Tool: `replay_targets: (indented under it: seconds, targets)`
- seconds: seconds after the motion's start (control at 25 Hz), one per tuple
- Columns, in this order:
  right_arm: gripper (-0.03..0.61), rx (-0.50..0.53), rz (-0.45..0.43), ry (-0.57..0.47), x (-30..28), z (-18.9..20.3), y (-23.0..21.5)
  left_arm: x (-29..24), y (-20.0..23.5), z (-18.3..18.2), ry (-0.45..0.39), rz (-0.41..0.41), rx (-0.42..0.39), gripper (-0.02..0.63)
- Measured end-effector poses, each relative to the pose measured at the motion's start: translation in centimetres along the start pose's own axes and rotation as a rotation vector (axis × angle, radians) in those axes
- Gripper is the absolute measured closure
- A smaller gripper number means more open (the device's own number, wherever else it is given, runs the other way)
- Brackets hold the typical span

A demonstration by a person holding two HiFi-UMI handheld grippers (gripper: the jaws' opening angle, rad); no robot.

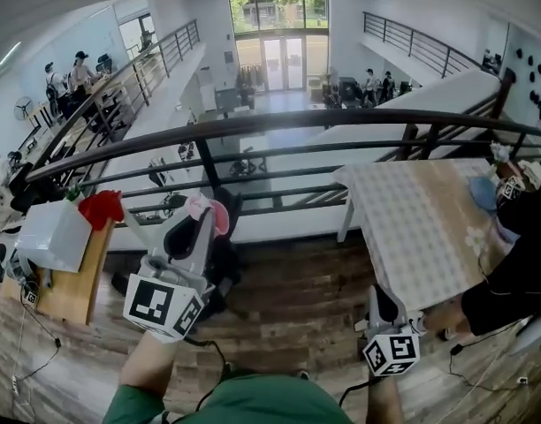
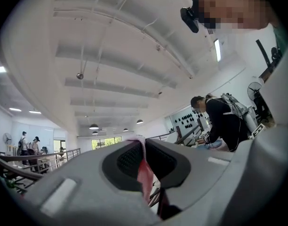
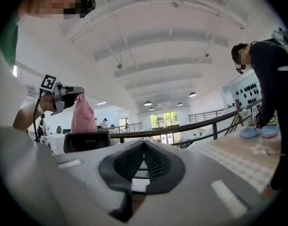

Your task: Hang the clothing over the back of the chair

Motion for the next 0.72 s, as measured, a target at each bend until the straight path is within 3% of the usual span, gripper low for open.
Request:
replay_targets:
  seconds: [0.16, 0.32, 0.52, 0.72]
  targets:
    - [0.575, -0.001, -0.072, 0.042, -1.1, 1.0, -0.9, 3.2, -3.5, 1.0, 0.006, -0.031, -0.032, 0.588]
    - [0.575, 0.007, -0.185, 0.073, -3.2, 1.4, 1.2, 6.5, -7.0, 2.3, 0.008, -0.007, -0.055, 0.589]
    - [0.575, 0.013, -0.33, 0.101, -7.2, 1.8, 4.8, 11.0, -9.0, 7.9, 0.173, 0.032, -0.141, 0.589]
    - [0.575, 0.021, -0.442, 0.126, -10.1, 2.8, 8.4, 13.9, -9.8, 15.3, 0.315, 0.046, -0.081, 0.589]
Point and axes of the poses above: the fingertips, and each gripper's own axes: x backward along the fingers, y to its left, z out of its underside, the point moved 4 cm from there along x, backward along the fingers, and after that the axes turned 12 degrees about -z, right-handed, at the moved point
